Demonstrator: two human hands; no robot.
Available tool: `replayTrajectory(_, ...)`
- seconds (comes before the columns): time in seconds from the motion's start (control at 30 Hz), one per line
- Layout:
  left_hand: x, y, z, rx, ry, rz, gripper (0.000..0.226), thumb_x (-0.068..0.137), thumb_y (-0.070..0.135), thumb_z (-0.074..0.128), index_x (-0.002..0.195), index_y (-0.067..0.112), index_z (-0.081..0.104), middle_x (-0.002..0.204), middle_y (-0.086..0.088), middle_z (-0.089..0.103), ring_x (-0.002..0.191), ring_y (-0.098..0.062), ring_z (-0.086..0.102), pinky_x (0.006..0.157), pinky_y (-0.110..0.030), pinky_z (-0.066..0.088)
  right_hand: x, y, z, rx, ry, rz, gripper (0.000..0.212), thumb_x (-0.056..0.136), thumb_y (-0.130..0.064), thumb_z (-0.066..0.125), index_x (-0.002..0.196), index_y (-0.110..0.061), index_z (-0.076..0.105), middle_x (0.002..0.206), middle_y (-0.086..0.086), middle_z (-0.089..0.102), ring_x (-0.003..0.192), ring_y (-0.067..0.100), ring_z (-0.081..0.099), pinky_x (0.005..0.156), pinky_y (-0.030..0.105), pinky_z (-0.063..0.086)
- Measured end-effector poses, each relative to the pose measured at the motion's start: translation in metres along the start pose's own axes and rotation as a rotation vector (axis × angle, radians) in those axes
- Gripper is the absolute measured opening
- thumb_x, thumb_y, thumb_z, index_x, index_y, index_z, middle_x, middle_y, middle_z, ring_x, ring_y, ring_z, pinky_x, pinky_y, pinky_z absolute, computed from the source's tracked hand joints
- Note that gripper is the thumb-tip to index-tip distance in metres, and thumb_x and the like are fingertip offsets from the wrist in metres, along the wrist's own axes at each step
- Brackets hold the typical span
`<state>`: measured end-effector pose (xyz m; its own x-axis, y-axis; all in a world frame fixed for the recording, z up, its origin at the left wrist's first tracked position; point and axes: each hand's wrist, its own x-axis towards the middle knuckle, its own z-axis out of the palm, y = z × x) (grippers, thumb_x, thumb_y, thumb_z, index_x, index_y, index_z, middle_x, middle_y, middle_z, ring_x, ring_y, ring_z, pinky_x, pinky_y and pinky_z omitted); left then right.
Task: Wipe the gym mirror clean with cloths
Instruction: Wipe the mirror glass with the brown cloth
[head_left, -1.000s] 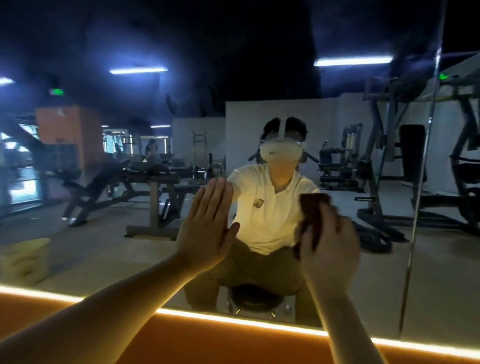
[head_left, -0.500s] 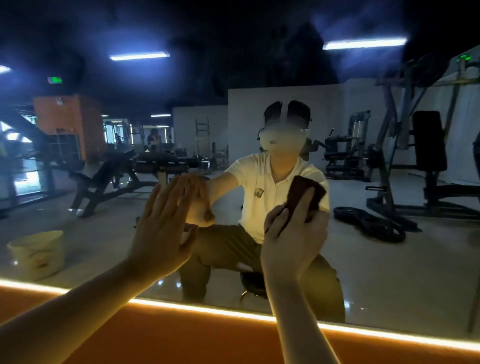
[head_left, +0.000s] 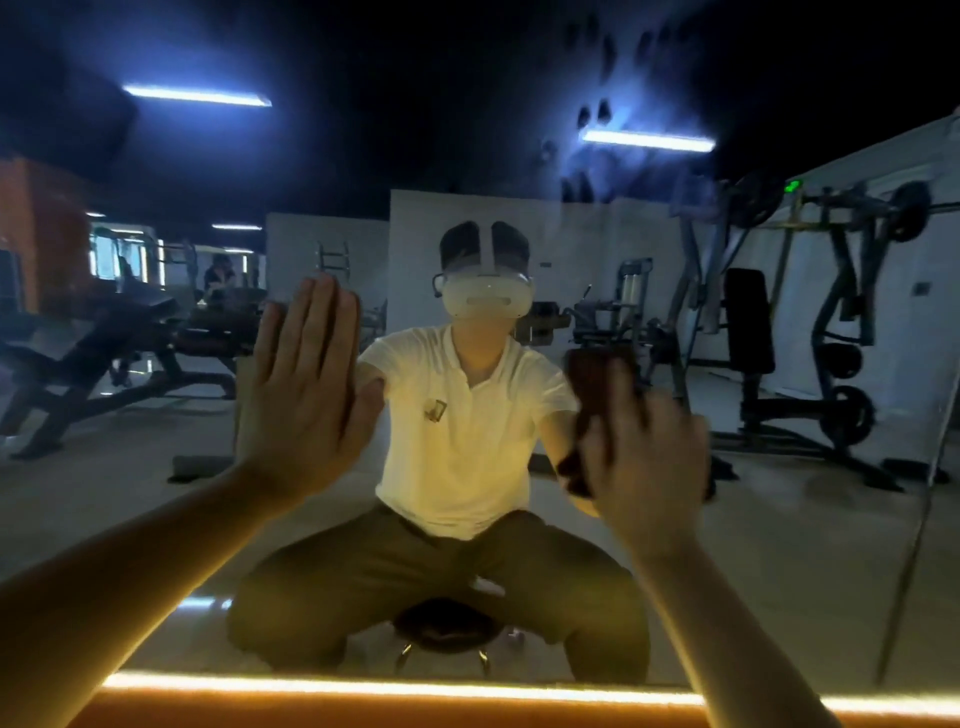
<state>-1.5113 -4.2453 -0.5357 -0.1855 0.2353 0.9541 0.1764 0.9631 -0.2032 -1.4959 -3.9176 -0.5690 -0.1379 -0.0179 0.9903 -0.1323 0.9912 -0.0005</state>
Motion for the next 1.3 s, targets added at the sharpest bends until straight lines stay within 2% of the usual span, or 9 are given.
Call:
replayTrajectory(0.13,-0.001,-0.003,0.004,-0.017,0.009,0.046,0.077,0.107,0.052,0.022,0.162,-0.003,0.015,0.171,-0.025,0.006,0.159,-0.038,0.006,0.127,-0.061,0.012,0.020,0.011,0.006,0.062,0.171,0.587,0.049,0.100,-0.023,0.046,0.146,-0.006,0.050,0.115,0.027,0.055,0.091,0.041,0.058,0.084,0.048,0.046)
replayTrajectory(0.2,-0.001,-0.004,0.003,-0.021,-0.002,0.048,0.077,0.106,0.050,0.027,0.163,-0.002,0.015,0.171,-0.024,0.006,0.160,-0.037,0.005,0.127,-0.059,0.011,0.025,-0.041,0.017,0.093,0.228,0.647,0.052,0.100,-0.024,0.047,0.149,-0.007,0.049,0.122,0.029,0.055,0.099,0.042,0.058,0.088,0.049,0.048)
replayTrajectory(0.4,-0.005,-0.010,0.001,-0.071,-0.022,0.100,0.071,0.106,0.040,0.025,0.162,-0.002,0.012,0.171,-0.022,0.002,0.160,-0.036,0.003,0.128,-0.059,0.009,0.014,-0.203,0.025,0.225,0.049,0.190,0.054,0.105,-0.038,0.042,0.154,-0.015,0.043,0.119,0.016,0.055,0.098,0.023,0.054,0.081,0.031,0.040)
replayTrajectory(0.57,-0.008,-0.015,-0.001,-0.094,-0.060,0.126,0.070,0.106,0.038,0.024,0.162,-0.003,0.014,0.172,-0.022,0.003,0.160,-0.035,0.004,0.127,-0.060,0.014,0.034,-0.134,0.008,-0.007,-0.084,-0.365,0.054,0.098,-0.034,0.054,0.148,-0.015,0.050,0.117,0.016,0.057,0.101,0.029,0.059,0.091,0.043,0.048)
replayTrajectory(0.77,-0.009,-0.009,0.000,-0.056,-0.077,0.096,0.071,0.108,0.044,0.020,0.163,0.000,0.011,0.172,-0.021,0.002,0.160,-0.035,0.004,0.128,-0.057,0.011,0.073,0.034,-0.028,-0.118,-0.014,0.171,0.056,0.101,-0.035,0.031,0.150,-0.013,0.045,0.108,0.022,0.055,0.084,0.035,0.056,0.081,0.047,0.049)
replayTrajectory(0.87,-0.008,-0.008,-0.004,-0.056,-0.091,0.082,0.071,0.108,0.045,0.021,0.163,0.001,0.013,0.172,-0.021,0.005,0.160,-0.036,0.006,0.127,-0.059,0.016,0.085,0.025,-0.019,-0.032,0.069,0.539,0.056,0.102,-0.029,0.038,0.155,-0.010,0.041,0.121,0.026,0.053,0.092,0.040,0.059,0.082,0.048,0.052)
replayTrajectory(0.93,-0.007,-0.012,-0.009,-0.056,-0.100,0.114,0.071,0.108,0.046,0.023,0.163,0.002,0.018,0.171,-0.022,0.011,0.159,-0.037,0.012,0.126,-0.060,0.018,0.095,-0.025,-0.007,0.021,0.104,0.572,0.056,0.102,-0.028,0.043,0.155,-0.010,0.040,0.132,0.024,0.051,0.103,0.035,0.061,0.091,0.044,0.053)
replayTrajectory(1.13,0.040,-0.048,-0.042,-0.063,0.012,0.185,0.064,0.100,0.036,0.052,0.152,0.001,0.041,0.154,-0.025,0.043,0.142,-0.043,0.042,0.118,-0.062,0.030,0.090,-0.198,0.013,0.216,0.051,0.056,0.047,0.099,-0.028,0.048,0.143,-0.011,0.049,0.120,0.015,0.056,0.098,0.023,0.056,0.086,0.034,0.049)
replayTrajectory(1.3,0.110,-0.046,-0.048,-0.038,0.098,0.113,0.066,0.105,0.038,0.036,0.156,-0.003,0.031,0.163,-0.028,0.031,0.153,-0.041,0.027,0.125,-0.059,0.019,0.121,-0.147,0.001,0.009,-0.070,-0.471,0.059,0.090,-0.031,0.065,0.143,-0.011,0.050,0.117,0.013,0.058,0.099,0.027,0.059,0.088,0.043,0.047)
